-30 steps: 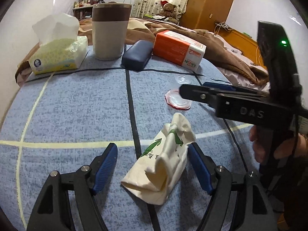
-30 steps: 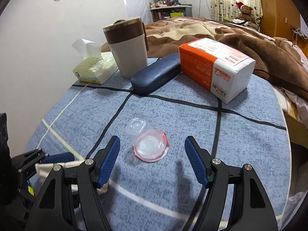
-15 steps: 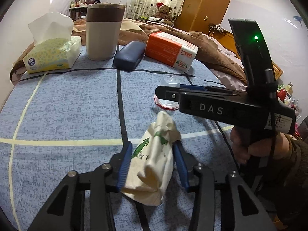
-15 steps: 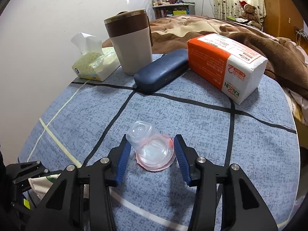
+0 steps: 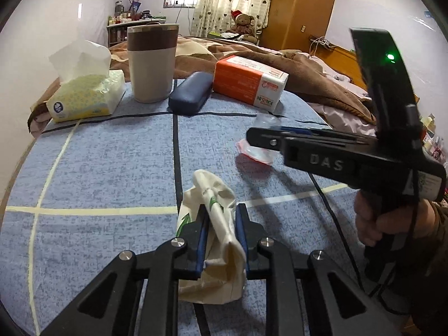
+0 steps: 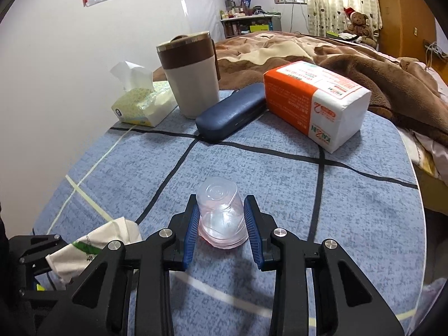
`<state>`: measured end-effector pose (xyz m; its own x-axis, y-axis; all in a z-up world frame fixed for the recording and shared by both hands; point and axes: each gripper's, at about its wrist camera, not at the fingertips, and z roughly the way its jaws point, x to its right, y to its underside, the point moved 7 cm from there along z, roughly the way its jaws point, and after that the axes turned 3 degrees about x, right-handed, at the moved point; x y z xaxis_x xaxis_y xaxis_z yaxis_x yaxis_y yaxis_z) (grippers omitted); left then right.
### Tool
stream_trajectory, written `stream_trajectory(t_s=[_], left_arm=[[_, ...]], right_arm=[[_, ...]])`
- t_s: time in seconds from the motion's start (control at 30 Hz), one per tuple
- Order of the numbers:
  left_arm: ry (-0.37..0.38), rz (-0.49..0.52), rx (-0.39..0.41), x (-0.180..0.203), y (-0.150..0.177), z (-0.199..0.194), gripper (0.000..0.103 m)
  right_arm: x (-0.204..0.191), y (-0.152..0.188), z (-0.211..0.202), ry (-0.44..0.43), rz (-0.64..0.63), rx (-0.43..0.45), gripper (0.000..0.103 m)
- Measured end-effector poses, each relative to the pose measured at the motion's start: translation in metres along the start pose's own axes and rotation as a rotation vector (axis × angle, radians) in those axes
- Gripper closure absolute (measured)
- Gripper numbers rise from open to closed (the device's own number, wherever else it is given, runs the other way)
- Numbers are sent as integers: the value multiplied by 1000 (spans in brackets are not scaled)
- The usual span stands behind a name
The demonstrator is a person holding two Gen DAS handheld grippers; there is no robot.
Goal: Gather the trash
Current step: 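Carry the cup and paper bag over the white bin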
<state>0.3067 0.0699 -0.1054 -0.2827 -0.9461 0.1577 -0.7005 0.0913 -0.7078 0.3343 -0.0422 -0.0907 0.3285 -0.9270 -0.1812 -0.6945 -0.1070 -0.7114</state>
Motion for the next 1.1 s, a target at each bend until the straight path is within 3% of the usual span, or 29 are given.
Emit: stream_trajectory(t_s=[0.6, 1.1], left_arm=[[-17, 29, 92, 38, -13, -44, 83], [46, 129, 159, 121, -26, -73, 83]], right_arm=[[23, 1, -70, 15, 67, 116, 70], [70, 22, -157, 94, 112, 214, 70]])
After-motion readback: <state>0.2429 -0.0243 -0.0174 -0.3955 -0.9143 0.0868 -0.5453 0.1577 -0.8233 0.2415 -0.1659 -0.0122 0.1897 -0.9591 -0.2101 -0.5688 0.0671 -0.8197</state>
